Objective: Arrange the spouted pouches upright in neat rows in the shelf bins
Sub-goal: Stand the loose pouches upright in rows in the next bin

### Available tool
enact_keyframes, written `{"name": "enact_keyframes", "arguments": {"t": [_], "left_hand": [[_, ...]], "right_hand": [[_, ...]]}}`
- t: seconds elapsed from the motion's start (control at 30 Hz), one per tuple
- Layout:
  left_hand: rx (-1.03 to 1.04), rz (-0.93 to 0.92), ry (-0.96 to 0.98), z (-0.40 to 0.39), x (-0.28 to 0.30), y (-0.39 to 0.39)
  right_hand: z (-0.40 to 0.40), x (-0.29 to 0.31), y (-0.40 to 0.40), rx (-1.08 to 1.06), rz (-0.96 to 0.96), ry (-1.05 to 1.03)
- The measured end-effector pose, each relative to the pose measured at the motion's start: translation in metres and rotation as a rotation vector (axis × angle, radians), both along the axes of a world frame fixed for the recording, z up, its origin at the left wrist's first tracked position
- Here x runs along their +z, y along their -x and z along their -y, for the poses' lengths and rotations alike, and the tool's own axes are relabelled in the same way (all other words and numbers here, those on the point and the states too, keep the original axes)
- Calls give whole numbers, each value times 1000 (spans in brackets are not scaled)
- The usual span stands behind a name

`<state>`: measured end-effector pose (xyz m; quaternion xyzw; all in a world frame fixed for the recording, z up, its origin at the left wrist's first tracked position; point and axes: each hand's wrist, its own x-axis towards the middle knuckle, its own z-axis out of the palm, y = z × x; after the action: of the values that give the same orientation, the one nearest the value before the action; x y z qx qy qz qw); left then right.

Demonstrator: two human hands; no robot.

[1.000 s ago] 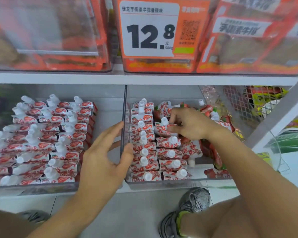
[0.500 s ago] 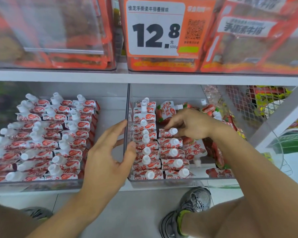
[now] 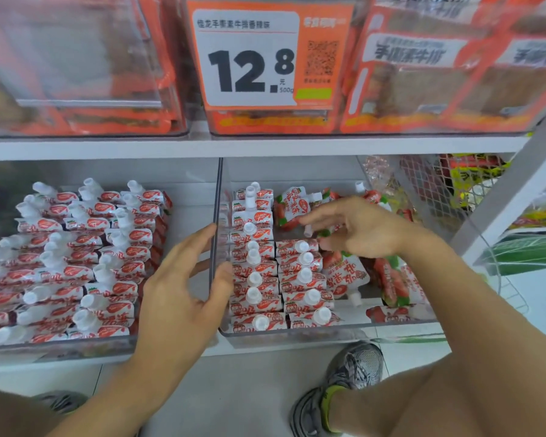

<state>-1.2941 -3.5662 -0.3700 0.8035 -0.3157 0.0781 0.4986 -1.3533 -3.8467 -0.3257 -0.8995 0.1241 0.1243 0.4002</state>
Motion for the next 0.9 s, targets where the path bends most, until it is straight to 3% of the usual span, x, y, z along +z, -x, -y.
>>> {"name": "enact_keyframes", "arguments": {"t": [0.1, 0.17, 0.27, 0.37, 0.6, 0.73, 0.83, 0.9], "left_hand": [[5, 2, 8, 0, 1, 0], [7, -2, 15, 1, 2, 1], [15, -3, 11, 1, 3, 3], [24, -13, 5, 2, 4, 5], [32, -34, 21, 2, 6, 8], [23, -75, -2, 1, 9, 6], [10, -92, -59, 0, 18, 2], [39, 26, -138, 2, 31, 5]], "right_hand": [[1, 13, 21, -75, 64, 383], [-10, 12, 28, -100, -24, 658], [-38, 7, 29, -84, -227, 782], [-47, 4, 25, -57, -264, 867], [-39, 16, 42, -52, -133, 682], [-32, 37, 58, -241, 71, 563], [-25, 39, 59, -344, 299, 234], [-22, 33, 56, -345, 388, 54]]}}
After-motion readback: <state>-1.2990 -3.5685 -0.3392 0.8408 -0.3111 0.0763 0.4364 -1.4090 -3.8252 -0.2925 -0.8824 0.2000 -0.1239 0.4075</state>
